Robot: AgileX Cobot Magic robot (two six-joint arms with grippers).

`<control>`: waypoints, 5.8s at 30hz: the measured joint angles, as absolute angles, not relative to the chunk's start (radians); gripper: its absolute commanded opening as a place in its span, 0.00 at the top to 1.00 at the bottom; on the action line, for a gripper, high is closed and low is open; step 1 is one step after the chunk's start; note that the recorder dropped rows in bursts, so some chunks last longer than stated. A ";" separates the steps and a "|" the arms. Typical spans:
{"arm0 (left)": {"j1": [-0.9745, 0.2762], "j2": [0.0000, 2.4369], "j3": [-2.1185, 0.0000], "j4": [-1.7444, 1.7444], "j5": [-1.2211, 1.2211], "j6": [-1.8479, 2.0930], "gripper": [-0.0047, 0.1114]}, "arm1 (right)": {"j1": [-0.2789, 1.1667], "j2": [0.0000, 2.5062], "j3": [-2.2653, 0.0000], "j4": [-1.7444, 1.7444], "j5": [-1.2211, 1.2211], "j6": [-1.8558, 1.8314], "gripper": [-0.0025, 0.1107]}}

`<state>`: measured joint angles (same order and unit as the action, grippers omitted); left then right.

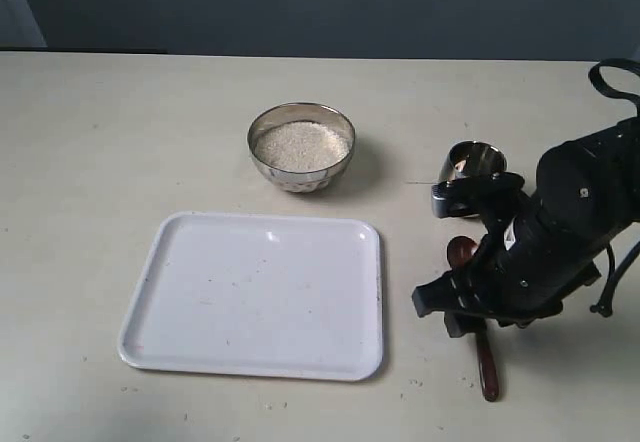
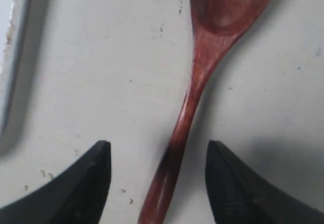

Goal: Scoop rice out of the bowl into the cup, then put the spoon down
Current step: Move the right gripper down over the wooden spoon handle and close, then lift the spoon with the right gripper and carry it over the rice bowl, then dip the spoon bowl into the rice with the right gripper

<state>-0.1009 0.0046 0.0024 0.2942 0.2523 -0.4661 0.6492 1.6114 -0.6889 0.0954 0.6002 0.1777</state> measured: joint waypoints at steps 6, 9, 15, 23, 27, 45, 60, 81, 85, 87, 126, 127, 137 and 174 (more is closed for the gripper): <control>-0.101 0.005 0.002 0.294 0.252 -0.466 0.96 | 0.649 1.641 -0.690 0.057 0.600 0.243 0.54; -0.101 0.005 0.002 0.294 0.252 -0.466 0.96 | 0.649 1.674 -0.690 0.053 0.602 0.259 0.54; -0.101 0.005 0.002 0.294 0.252 -0.466 0.96 | 0.649 1.699 -0.690 0.056 0.600 0.264 0.54; -0.101 0.005 0.002 0.294 0.252 -0.466 0.96 | 0.649 1.727 -0.698 0.072 0.609 0.268 0.71; -0.101 0.005 0.002 0.294 0.252 -0.466 0.96 | 0.649 1.728 -0.700 0.063 0.611 0.268 0.98; -0.101 0.005 0.002 0.294 0.252 -0.466 0.96 | 0.649 1.633 -0.910 0.089 1.026 -0.067 0.98; -0.101 0.005 0.002 0.294 0.252 -0.466 0.96 | 0.654 1.755 -1.479 -0.166 1.210 -0.238 0.98; -0.101 0.005 0.002 0.294 0.252 -0.466 0.96 | 0.841 2.051 -1.642 -0.628 1.217 -0.194 0.98; -0.101 0.005 0.002 0.294 0.252 -0.466 0.96 | 0.841 2.070 -1.644 -0.704 1.217 -0.154 0.98; -0.101 0.005 0.002 0.294 0.252 -0.466 0.96 | 0.845 2.083 -1.644 -0.705 1.219 -0.160 0.98; -0.101 0.005 0.002 0.294 0.252 -0.466 0.96 | 0.958 2.280 -1.644 -1.100 1.039 -0.232 0.98; -0.101 0.005 0.002 0.294 0.252 -0.466 0.96 | 0.958 2.280 -1.644 -1.100 1.032 -0.232 0.98; -0.101 0.005 0.002 0.294 0.252 -0.466 0.96 | 0.964 2.280 -1.644 -1.092 0.994 -0.271 0.98; -0.101 0.005 0.002 0.294 0.252 -0.466 0.96 | 0.957 2.280 -1.649 -0.993 0.975 -0.266 0.98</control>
